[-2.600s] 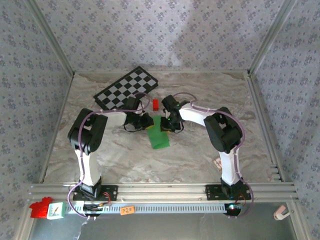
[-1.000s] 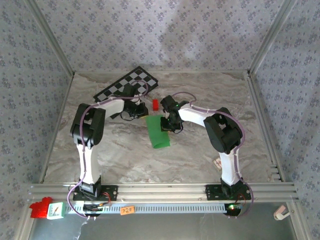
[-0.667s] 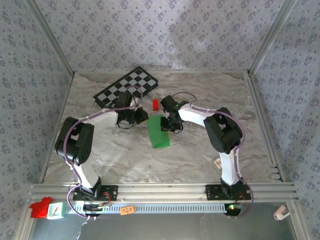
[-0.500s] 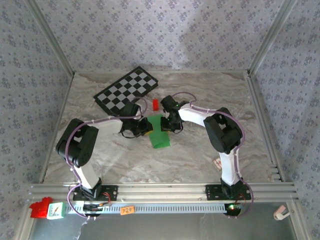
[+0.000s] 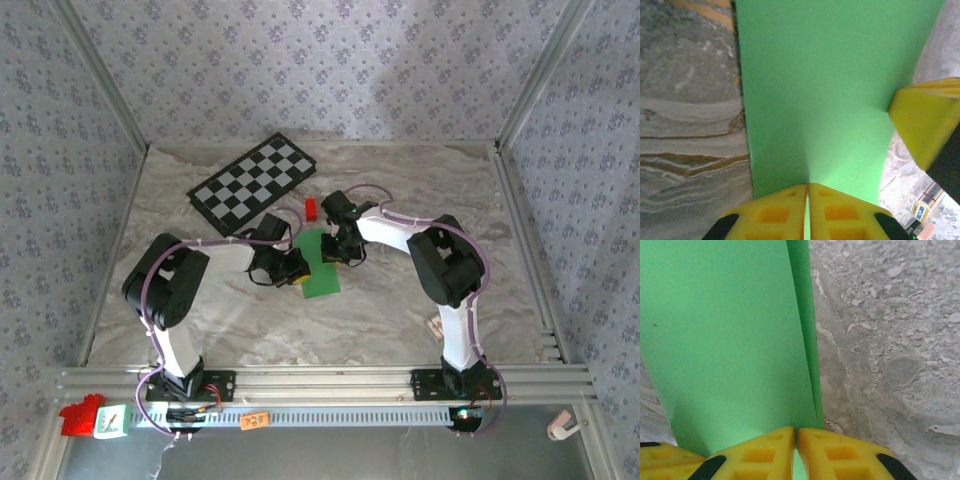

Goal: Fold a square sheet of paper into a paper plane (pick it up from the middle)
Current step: First fold the square sheet of paper in half at the center of the table.

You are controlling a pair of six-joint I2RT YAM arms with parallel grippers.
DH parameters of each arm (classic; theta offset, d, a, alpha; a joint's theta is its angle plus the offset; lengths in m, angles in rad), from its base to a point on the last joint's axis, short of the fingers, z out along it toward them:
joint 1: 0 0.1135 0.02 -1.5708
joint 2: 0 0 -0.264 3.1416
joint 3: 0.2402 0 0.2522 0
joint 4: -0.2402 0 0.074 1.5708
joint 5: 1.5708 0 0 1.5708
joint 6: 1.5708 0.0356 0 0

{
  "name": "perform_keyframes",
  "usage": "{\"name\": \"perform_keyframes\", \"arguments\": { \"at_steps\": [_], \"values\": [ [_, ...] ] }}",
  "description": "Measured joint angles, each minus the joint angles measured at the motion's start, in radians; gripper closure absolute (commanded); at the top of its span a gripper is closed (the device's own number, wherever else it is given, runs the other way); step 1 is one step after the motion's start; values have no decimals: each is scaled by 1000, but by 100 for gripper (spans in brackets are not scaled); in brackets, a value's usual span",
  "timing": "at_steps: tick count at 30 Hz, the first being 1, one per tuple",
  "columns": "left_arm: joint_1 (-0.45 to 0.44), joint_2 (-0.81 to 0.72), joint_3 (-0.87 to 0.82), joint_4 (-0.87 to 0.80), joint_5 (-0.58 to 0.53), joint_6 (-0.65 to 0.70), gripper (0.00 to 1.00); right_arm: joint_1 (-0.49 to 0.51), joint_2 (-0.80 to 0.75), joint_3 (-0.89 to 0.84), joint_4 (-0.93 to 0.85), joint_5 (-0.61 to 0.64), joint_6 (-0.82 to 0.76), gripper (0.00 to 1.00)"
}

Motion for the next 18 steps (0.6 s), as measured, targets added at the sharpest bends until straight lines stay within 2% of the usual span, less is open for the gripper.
{"name": "perform_keyframes", "arguments": {
  "at_steps": [10,13,18],
  "values": [
    [23,-82,-62,-66,-40,103,90,-1,0,0,-1,0,0,83],
    [29,-129,-68,-116,-46,106,89,-1,0,0,-1,0,0,83],
    [10,-192,-55,-100,-39,84,89,-1,2,3,-4,-1,0,83]
  ]
}}
